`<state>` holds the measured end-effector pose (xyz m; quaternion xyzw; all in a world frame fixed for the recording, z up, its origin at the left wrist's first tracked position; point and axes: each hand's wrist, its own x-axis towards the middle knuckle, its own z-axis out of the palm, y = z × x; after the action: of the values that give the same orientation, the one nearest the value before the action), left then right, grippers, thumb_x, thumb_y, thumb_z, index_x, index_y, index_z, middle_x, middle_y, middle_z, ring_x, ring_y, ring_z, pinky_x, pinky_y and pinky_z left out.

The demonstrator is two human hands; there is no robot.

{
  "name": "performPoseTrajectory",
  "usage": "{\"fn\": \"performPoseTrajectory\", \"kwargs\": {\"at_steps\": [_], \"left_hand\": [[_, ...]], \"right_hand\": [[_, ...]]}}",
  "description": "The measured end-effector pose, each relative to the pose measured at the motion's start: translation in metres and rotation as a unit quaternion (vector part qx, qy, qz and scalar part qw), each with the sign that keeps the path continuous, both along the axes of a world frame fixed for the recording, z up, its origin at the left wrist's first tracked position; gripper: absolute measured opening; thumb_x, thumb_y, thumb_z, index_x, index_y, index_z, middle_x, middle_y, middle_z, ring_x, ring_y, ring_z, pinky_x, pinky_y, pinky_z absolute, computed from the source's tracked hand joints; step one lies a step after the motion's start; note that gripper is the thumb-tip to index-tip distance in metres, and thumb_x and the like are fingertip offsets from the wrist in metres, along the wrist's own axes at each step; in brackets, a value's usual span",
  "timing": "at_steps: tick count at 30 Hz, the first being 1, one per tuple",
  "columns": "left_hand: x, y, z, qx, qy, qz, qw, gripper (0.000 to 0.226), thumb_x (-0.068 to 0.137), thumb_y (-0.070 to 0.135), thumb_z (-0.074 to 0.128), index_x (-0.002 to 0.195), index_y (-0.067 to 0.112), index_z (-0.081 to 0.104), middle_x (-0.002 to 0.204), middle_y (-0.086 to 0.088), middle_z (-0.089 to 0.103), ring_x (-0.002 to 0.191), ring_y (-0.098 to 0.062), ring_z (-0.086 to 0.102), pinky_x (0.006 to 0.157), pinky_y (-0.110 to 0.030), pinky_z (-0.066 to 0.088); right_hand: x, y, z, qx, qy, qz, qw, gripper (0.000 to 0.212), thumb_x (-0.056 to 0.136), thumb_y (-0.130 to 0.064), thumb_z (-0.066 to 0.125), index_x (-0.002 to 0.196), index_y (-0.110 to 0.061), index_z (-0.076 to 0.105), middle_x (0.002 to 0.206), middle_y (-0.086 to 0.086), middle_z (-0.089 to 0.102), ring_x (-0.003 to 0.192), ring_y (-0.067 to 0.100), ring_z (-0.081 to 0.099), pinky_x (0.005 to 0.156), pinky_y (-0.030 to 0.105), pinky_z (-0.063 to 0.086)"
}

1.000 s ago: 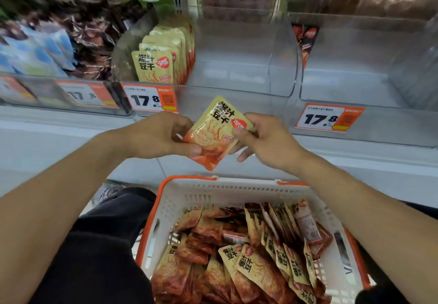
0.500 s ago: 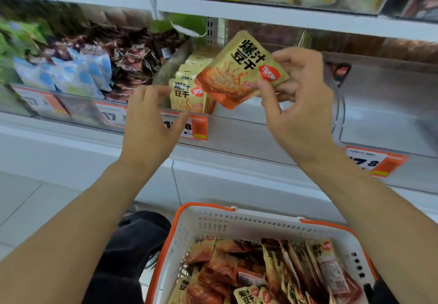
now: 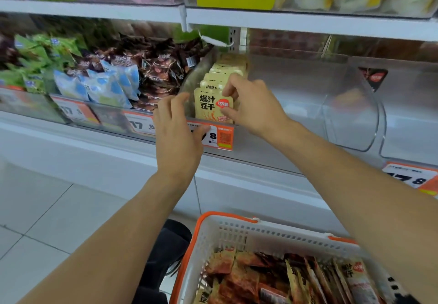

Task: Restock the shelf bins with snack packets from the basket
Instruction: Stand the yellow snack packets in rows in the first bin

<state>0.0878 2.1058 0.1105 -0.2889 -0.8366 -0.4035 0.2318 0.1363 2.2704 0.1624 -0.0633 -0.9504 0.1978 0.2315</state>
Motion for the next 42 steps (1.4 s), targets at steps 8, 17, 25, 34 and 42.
{"fn": "performPoseTrajectory", "kwargs": {"at_steps": [8, 17, 25, 34, 42], "left_hand": [[0.006, -0.004, -0.005, -0.001, 0.015, -0.008, 1.0, 0.059, 0.082, 0.021, 0.079, 0.13, 0.005, 0.049, 0.132, -0.012, 0.048, 0.122, -0.031, 0.044, 0.102, -0.042, 0.04], [0.066, 0.002, -0.056, -0.009, 0.0, -0.078, 0.997, 0.015, 0.085, 0.009, 0.055, 0.1, 0.005, 0.054, 0.105, -0.012, 0.051, 0.098, -0.032, 0.051, 0.083, -0.046, 0.045], [0.177, -0.014, -0.185, -0.304, -0.288, -0.204, 0.885, 0.013, 0.089, 0.021, 0.055, 0.101, 0.016, 0.057, 0.098, -0.003, 0.061, 0.095, -0.026, 0.059, 0.075, -0.035, 0.044], [0.228, -0.016, -0.21, -0.442, -0.263, -0.252, 0.82, 0.032, 0.094, 0.046, 0.055, 0.1, 0.015, 0.057, 0.109, -0.006, 0.054, 0.111, -0.024, 0.05, 0.089, -0.037, 0.043], [0.245, 0.004, -0.209, -0.473, -0.406, -0.284, 0.729, 0.047, 0.08, 0.04, 0.075, 0.056, 0.02, 0.04, 0.054, 0.002, 0.044, 0.06, -0.018, 0.048, 0.056, -0.03, 0.035]], "right_hand": [[-0.001, -0.002, 0.001, 0.034, 0.027, -0.045, 0.998, 0.031, 0.086, -0.038, 0.074, 0.111, -0.022, 0.067, 0.107, -0.005, 0.044, 0.094, 0.017, 0.056, 0.08, 0.032, 0.047], [0.142, -0.015, -0.104, 0.234, -0.081, 0.243, 0.938, 0.021, 0.086, -0.011, 0.067, 0.106, -0.017, 0.061, 0.101, 0.004, 0.055, 0.072, 0.025, 0.056, 0.052, 0.033, 0.036], [0.208, -0.01, -0.176, 0.029, -0.528, 0.175, 0.83, 0.041, 0.07, -0.026, 0.087, 0.103, -0.019, 0.063, 0.082, -0.014, 0.051, 0.077, 0.014, 0.051, 0.055, 0.024, 0.036], [0.282, -0.014, -0.229, 0.01, -0.509, 0.131, 0.851, 0.039, 0.069, -0.024, 0.087, 0.097, -0.016, 0.059, 0.106, 0.001, 0.056, 0.095, 0.021, 0.053, 0.074, 0.034, 0.047], [0.334, -0.029, -0.256, 0.022, -0.383, 0.093, 0.919, 0.039, 0.071, -0.021, 0.078, 0.104, -0.016, 0.056, 0.113, 0.006, 0.047, 0.105, 0.022, 0.037, 0.075, 0.035, 0.032]]}}
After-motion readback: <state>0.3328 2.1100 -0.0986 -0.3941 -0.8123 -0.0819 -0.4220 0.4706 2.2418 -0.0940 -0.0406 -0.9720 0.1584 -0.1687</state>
